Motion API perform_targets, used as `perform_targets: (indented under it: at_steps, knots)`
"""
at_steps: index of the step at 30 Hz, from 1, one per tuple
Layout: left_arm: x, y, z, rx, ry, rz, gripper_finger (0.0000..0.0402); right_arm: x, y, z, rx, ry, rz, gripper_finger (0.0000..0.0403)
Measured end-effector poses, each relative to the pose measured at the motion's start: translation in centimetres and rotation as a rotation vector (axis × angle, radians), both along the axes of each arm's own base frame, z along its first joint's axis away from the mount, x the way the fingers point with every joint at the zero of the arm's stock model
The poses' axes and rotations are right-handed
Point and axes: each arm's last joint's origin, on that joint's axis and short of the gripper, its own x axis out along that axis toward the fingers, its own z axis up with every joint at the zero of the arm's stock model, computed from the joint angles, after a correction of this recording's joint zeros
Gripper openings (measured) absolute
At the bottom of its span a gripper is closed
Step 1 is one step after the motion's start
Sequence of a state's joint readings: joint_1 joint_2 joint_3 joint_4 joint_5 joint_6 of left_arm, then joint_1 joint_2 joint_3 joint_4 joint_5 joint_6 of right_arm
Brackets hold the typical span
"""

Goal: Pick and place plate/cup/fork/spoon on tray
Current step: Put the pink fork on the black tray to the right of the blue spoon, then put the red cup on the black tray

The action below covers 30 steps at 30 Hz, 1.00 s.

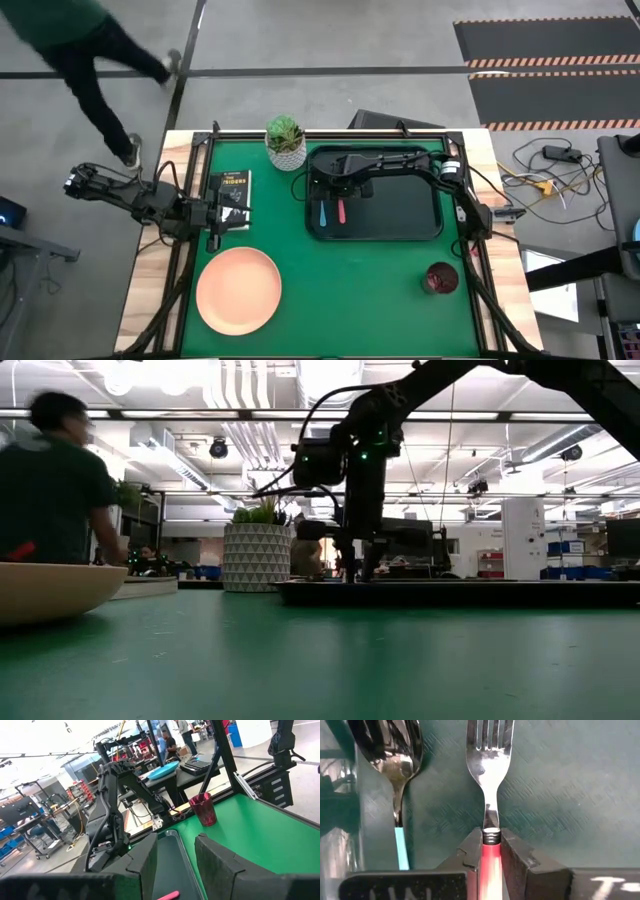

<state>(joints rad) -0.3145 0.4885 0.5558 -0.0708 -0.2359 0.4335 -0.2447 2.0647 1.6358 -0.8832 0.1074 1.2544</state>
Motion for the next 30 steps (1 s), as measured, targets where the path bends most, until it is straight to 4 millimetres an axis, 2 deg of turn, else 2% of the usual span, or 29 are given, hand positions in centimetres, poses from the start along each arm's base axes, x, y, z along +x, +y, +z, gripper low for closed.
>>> perform_targets:
  at_steps: [6, 14, 17, 20, 24, 27, 30]
  knots:
    - [0.0, 0.0, 0.0, 0.0, 0.0, 0.0, 0.0113, -0.1, 0.0, -0.1, 0.0, 0.004, -0.005, 0.0051]
    - [0.0, 0.0, 0.0, 0.0, -0.001, 0.0, 0.0113, -0.1, -0.3, -0.1, -0.003, 0.002, -0.01, 0.0119]
    - [0.0, 0.0, 0.0, 0.0, 0.0, 0.0, 0.0113, 0.1, -0.5, 0.4, 0.009, -0.015, 0.001, 0.0139]
    - [0.0, 0.0, 0.0, -0.001, 0.0, 0.0, 0.0113, 0.5, -0.9, 2.1, 0.021, -0.068, 0.046, 0.0152]
    - [0.0, 0.0, -0.1, -0.002, 0.009, 0.0, 0.0113, 1.0, -0.8, 5.7, 0.04, -0.17, 0.166, 0.0159]
    - [0.0, 0.0, -0.3, 0.005, 0.029, 0.0, 0.0113, 1.1, 0.6, 8.5, 0.041, -0.242, 0.255, 0.0159]
    - [0.0, 0.0, -0.3, 0.003, 0.03, 0.001, 0.0113, 1.0, 3.0, 10.9, 0.039, -0.291, 0.317, 0.0156]
